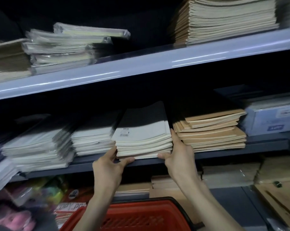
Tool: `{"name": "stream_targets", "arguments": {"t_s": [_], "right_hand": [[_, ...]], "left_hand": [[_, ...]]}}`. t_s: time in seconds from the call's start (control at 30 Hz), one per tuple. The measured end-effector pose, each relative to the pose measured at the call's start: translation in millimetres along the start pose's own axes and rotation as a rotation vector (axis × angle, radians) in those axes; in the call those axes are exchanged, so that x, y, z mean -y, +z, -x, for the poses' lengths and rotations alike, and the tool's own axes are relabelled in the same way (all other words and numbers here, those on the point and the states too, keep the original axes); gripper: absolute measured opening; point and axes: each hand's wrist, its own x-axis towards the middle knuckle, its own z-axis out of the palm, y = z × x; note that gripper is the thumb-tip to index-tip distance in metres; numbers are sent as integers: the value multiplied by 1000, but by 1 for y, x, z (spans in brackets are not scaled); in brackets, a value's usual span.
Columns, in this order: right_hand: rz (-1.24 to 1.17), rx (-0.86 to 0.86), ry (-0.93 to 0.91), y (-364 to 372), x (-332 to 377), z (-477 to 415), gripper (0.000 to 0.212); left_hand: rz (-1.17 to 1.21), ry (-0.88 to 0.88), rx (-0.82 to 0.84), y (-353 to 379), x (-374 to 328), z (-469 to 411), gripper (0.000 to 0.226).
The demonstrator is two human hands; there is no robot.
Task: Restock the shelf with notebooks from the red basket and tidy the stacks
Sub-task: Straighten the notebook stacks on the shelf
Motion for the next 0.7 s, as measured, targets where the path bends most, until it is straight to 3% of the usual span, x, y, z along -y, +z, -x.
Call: {"name": "stream_targets", "arguments": {"t_s": [0.13,0.3,0.33,0.37,0.4,0.47,0.5,0.57,0.63,0.7], "right_hand": [[48,-17,10,2,1,1,78],[71,3,-99,-3,1,12,85],[38,6,-100,-9,0,18,80],[-27,-19,-97,-18,-1,24,70],[-113,-80,-101,-31,-2,31,55],[-208,-324,-125,-66,-11,35,29],[-200,-475,-132,-85,-19,31,22],[-171,-696,-85,-121,-39,14,20],[-177,-729,23,-147,-52,-6,22],[-194,-644,153,-160,-59,-21,23]], "left_hand": [[-22,-10,-109,9,8,-5,47],[-102,-2,-159,11,18,-1,30],[-56,-24,-186,12,12,8,43],[15,-22,-241,15,8,20,54],[81,23,-311,19,2,32,52],[119,148,-341,33,-15,61,30],[102,190,-290,42,-23,75,25],[95,148,1,65,-34,89,31],[147,3,285,90,-48,92,50],[176,-89,371,116,-60,82,73]]}}
